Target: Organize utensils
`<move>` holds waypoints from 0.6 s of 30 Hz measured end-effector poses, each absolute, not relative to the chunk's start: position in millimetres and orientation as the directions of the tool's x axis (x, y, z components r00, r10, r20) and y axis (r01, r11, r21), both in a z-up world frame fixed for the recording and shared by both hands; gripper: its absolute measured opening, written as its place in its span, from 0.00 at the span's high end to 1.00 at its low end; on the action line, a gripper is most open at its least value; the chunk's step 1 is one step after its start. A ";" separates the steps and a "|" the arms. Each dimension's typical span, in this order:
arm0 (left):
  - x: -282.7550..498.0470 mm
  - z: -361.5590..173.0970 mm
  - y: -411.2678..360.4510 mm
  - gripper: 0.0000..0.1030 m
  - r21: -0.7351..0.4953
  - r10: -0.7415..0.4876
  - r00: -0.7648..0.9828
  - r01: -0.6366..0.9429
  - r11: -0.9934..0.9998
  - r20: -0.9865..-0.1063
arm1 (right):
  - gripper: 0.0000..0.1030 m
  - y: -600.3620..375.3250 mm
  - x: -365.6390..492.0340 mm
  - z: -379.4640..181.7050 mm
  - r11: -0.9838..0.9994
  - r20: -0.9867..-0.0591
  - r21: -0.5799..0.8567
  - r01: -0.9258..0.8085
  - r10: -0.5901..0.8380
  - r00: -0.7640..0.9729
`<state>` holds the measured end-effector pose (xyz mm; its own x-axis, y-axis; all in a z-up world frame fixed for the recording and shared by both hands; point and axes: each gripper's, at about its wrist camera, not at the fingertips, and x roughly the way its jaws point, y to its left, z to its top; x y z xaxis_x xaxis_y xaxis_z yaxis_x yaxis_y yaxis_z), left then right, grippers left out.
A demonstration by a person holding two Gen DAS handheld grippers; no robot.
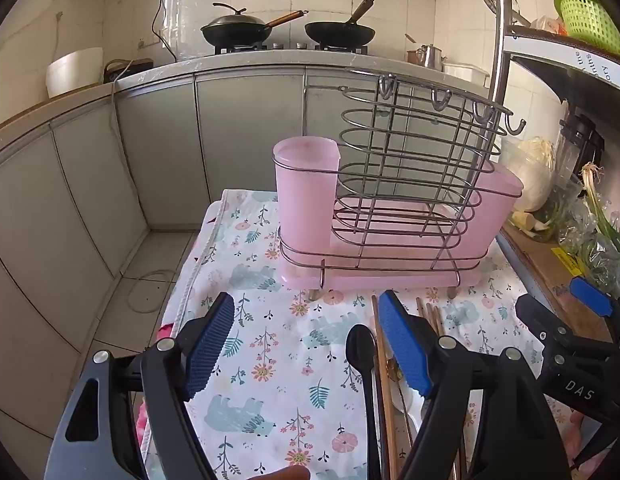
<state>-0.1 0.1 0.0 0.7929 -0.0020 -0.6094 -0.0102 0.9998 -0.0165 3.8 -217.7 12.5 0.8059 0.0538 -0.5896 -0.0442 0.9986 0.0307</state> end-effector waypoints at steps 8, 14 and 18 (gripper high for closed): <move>0.0 0.1 -0.2 0.28 -0.022 -0.006 0.794 -0.009 1.000 -0.608 | 0.03 -219.8 2.5 17.6 0.998 -0.583 0.034 -0.046 0.057 0.810; -0.6 6.3 -2.7 0.28 -0.020 -0.007 0.795 -0.006 1.000 -0.606 | 0.03 -217.1 2.6 24.6 0.998 -0.571 0.033 -0.050 0.060 0.819; -3.2 9.3 0.3 0.28 -0.031 -0.012 0.799 -0.008 0.999 -0.602 | 0.03 -216.7 -3.3 27.6 0.998 -0.553 0.028 -0.052 0.059 0.831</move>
<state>-3.2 0.3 9.3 0.7986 -0.0119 -0.6018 -0.0084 0.9995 -0.0309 -3.3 -216.7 27.6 0.8311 0.0587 -0.5530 -0.0516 0.9983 0.0285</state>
